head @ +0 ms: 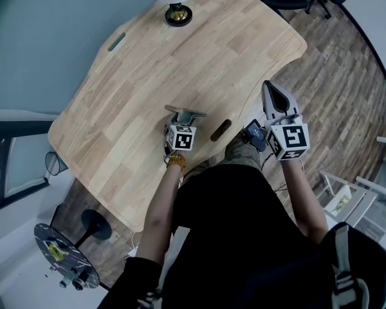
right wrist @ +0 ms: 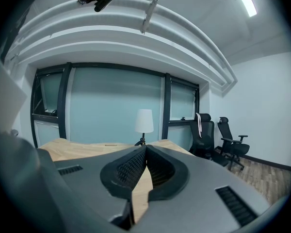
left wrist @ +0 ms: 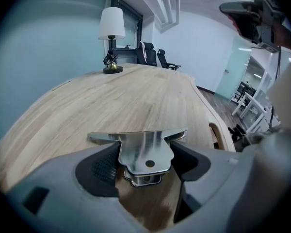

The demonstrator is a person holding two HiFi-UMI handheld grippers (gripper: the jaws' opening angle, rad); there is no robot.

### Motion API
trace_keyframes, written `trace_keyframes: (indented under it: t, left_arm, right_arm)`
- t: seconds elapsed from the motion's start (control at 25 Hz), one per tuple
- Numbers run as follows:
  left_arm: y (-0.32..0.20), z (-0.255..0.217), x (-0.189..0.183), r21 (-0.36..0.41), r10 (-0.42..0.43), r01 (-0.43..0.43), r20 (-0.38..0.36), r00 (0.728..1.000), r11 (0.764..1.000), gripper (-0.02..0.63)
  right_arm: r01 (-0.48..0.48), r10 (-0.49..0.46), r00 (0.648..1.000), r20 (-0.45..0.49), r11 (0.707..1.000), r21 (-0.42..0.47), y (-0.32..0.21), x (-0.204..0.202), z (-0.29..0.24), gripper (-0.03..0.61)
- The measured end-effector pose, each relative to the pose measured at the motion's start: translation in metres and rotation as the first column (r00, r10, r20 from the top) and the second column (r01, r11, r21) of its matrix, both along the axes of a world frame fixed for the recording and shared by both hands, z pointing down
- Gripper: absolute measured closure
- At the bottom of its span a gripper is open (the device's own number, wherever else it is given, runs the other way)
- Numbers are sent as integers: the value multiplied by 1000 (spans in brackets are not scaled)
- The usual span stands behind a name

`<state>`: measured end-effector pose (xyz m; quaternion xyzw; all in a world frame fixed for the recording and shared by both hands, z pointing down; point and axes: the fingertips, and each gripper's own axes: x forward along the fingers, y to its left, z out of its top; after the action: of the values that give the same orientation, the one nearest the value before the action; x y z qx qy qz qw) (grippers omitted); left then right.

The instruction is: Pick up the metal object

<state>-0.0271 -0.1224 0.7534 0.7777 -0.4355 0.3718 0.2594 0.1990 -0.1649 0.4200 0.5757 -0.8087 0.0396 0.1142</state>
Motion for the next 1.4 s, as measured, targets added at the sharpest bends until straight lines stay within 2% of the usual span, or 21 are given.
trace_keyframes:
  t: [0.24, 0.92, 1.4]
  left_arm:
    - [-4, 0, -1, 10, -6, 6, -3, 1000, 1000, 305]
    - [-6, -11, 1, 36, 5, -4, -9, 1000, 999, 310]
    - [-20, -63, 8, 172, 30, -20, -53, 998, 985, 310]
  right_arm:
    - [7, -7, 1000, -7, 1000, -3, -3, -3, 1, 574]
    - [24, -24, 1000, -14, 1000, -2, -3, -10, 3, 574]
    - [75, -75, 997, -7, 997, 10, -7, -29, 2, 574]
